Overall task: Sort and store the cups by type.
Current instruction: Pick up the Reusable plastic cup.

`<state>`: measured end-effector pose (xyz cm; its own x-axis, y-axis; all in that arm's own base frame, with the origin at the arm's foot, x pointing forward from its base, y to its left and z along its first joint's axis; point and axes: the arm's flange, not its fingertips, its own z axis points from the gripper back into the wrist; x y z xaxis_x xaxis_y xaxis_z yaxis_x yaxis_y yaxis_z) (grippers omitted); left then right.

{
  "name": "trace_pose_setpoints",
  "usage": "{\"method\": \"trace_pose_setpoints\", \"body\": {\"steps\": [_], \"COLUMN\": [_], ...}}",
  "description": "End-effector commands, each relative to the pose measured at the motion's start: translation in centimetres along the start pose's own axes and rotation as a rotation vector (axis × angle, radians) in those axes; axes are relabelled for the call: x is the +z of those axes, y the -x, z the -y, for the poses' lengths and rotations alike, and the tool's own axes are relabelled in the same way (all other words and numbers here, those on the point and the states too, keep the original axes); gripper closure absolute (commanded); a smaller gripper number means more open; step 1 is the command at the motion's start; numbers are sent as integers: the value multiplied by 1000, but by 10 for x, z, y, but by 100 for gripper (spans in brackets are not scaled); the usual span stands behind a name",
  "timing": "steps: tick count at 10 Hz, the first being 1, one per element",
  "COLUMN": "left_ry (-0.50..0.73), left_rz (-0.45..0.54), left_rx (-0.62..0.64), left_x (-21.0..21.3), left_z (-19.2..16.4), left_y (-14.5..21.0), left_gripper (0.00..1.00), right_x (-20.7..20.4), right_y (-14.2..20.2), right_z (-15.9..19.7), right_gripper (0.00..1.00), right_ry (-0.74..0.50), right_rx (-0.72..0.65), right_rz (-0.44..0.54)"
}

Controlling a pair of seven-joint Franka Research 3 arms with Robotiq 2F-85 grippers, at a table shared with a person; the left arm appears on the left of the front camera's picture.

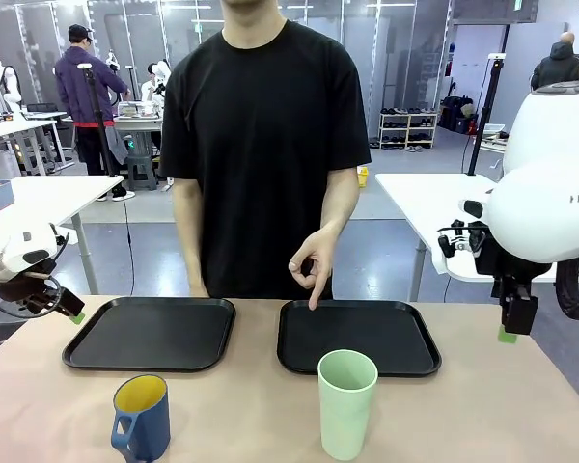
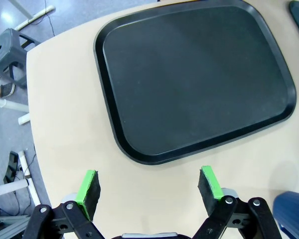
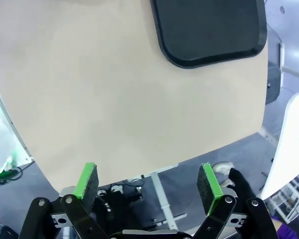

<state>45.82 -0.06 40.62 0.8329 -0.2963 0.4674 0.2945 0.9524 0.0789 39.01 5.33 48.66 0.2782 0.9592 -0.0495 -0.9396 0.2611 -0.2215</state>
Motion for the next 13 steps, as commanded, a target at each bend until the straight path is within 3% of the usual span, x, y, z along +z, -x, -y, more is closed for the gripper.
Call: {"method": "trace_pose_setpoints", "body": {"steps": [1,8,10,11,13], "left_ry": [-1,-1,-1,-1,-1], "left_rz": [6,6,6,6,6], "left_rx": [-4,-4,-4,-4,-4], "left_x": [3,3,3,3,3], "left_z": [-2,-2,-2,-2,-2], "left_y": [0,0,0,0,0], "left_gripper": [0,0,0,0,0], "right_x": [-9,-7,-24,-36,-66], "right_y": [8,3,-5,-9,-16], "right_z": [-1,-1,-4,-5,-9], "right_gripper": [0,0,0,0,0], "right_ry": [18,10,-54,-74,-125], "right_rx": [65,70,271,330,353], "right_rz": [14,4,59,148,218]}}
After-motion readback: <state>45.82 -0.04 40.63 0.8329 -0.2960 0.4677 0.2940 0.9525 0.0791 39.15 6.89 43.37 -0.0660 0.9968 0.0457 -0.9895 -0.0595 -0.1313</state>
